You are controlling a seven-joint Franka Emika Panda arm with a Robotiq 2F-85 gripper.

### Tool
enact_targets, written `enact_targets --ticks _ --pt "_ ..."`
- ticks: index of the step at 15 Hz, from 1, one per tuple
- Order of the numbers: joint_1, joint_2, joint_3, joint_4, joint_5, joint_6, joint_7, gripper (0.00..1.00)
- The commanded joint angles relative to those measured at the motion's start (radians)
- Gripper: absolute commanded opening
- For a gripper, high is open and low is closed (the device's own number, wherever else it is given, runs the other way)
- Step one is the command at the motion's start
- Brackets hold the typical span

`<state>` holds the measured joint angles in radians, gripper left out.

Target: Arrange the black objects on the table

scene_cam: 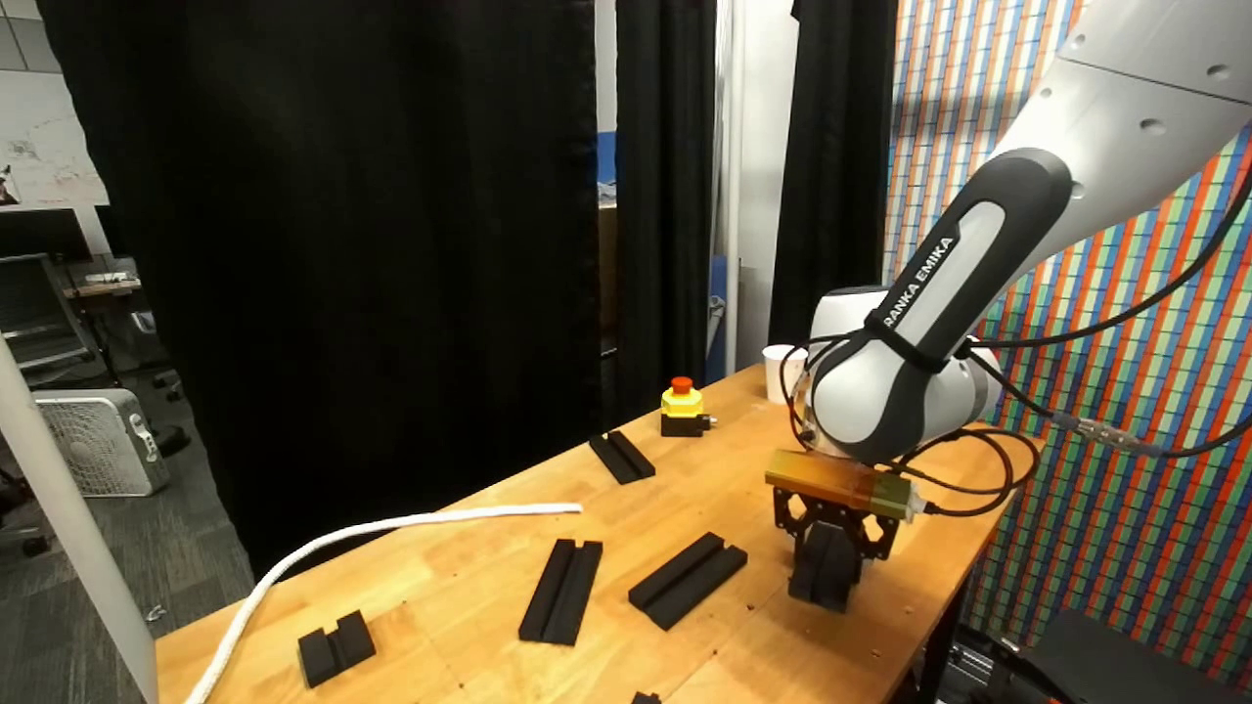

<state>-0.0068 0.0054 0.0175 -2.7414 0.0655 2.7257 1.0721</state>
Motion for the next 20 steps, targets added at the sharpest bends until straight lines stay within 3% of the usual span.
enact_targets --ticks 1,9,20 --pt "0.000 -0.013 -0.012 0.017 -0.034 0.015 0.019 0.45" --pt "-0.009 0.048 -0.038 0.118 -0.044 0.031 0.036 0.45" --pt "0.038 0.168 -0.077 0.203 -0.034 0.117 0.232 0.45"
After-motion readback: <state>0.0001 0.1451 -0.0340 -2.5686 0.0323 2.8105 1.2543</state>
